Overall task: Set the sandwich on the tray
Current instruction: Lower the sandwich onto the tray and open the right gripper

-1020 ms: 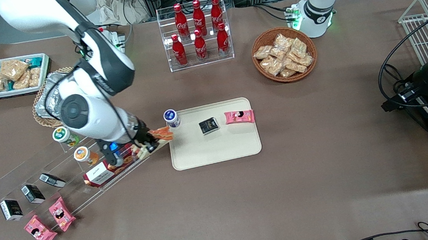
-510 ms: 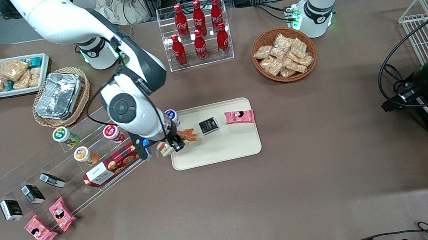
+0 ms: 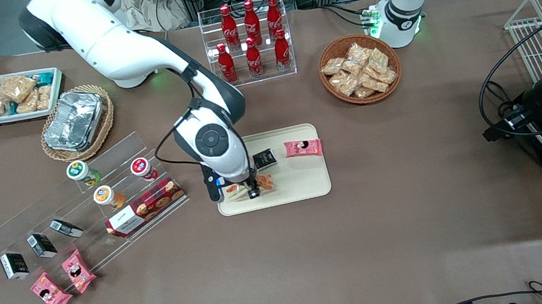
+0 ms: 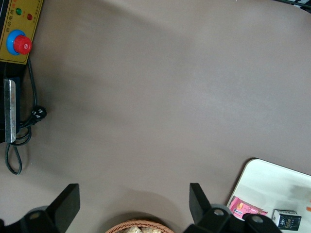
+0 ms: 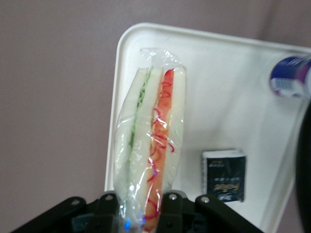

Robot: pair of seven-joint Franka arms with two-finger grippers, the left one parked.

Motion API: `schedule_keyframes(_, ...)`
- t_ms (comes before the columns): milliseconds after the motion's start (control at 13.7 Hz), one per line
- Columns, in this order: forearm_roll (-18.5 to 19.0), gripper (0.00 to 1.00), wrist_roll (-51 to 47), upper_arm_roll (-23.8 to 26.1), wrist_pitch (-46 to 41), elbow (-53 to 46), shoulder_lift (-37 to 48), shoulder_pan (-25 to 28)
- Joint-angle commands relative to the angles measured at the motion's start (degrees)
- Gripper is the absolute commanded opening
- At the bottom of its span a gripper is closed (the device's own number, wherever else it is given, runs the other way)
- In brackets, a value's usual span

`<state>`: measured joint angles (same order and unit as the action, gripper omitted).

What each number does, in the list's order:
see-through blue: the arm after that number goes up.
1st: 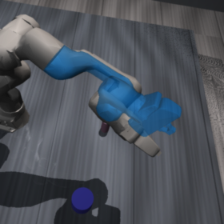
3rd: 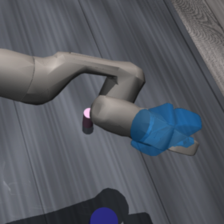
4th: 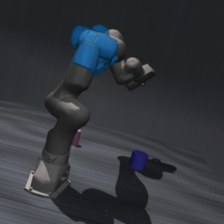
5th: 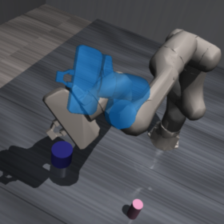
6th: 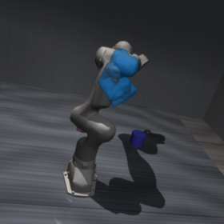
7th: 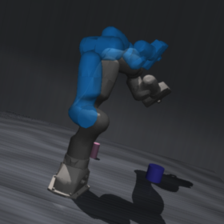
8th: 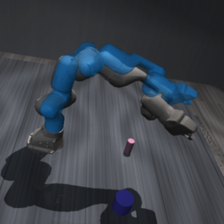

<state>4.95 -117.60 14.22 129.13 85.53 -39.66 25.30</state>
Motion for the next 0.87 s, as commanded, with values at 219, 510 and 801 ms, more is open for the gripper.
schedule_keyframes(219,3.13,0.00,-6.40,-4.00,4.45,-3.70,-4.98,5.35)
schedule_keyframes(510,3.05,0.00,-8.43,-7.80,6.66,-3.70,-6.48,9.68)
schedule_keyframes(801,3.31,1.00,-7.91,-7.89,6.75,-3.79,-6.31,10.20)
